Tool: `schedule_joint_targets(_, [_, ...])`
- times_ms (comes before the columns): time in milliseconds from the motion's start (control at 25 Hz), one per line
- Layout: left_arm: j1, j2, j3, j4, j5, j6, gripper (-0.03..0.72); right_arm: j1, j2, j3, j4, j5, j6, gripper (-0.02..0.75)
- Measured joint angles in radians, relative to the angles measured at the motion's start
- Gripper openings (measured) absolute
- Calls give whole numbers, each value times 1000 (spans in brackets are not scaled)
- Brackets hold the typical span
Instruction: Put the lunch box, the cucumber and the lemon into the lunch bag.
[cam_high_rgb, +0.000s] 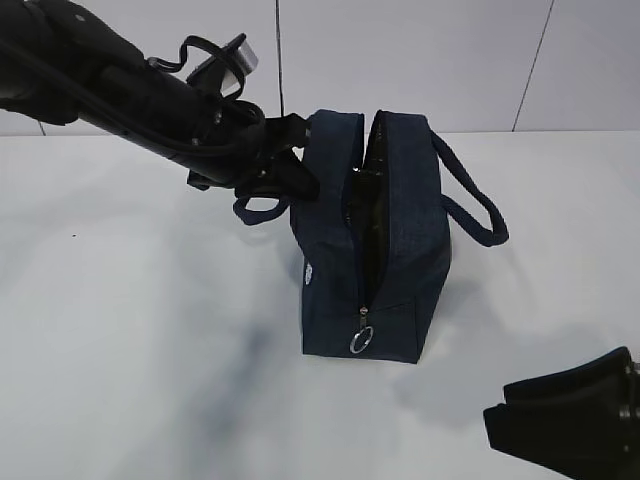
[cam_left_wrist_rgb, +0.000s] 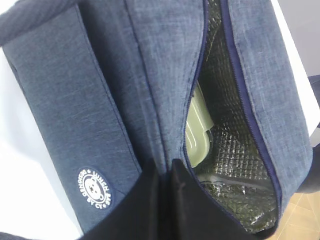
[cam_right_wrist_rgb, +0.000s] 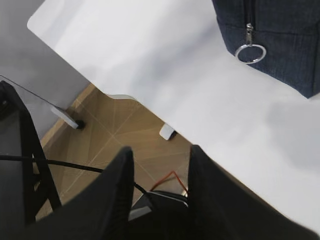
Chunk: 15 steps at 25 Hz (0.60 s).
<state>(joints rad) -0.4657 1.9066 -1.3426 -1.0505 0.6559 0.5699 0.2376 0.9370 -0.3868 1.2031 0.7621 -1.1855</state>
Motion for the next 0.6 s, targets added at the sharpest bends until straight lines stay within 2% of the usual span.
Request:
schedule_joint_targets(280, [0, 0, 0, 2, 0, 0, -1, 0, 0, 87, 208, -16, -263, 276])
schedule_joint_targets(440, [0, 0, 0, 2, 0, 0, -1, 0, 0, 102, 247, -12, -372, 276])
schedule_joint_targets(600, [0, 0, 0, 2, 0, 0, -1, 0, 0, 108, 272, -9, -401, 276])
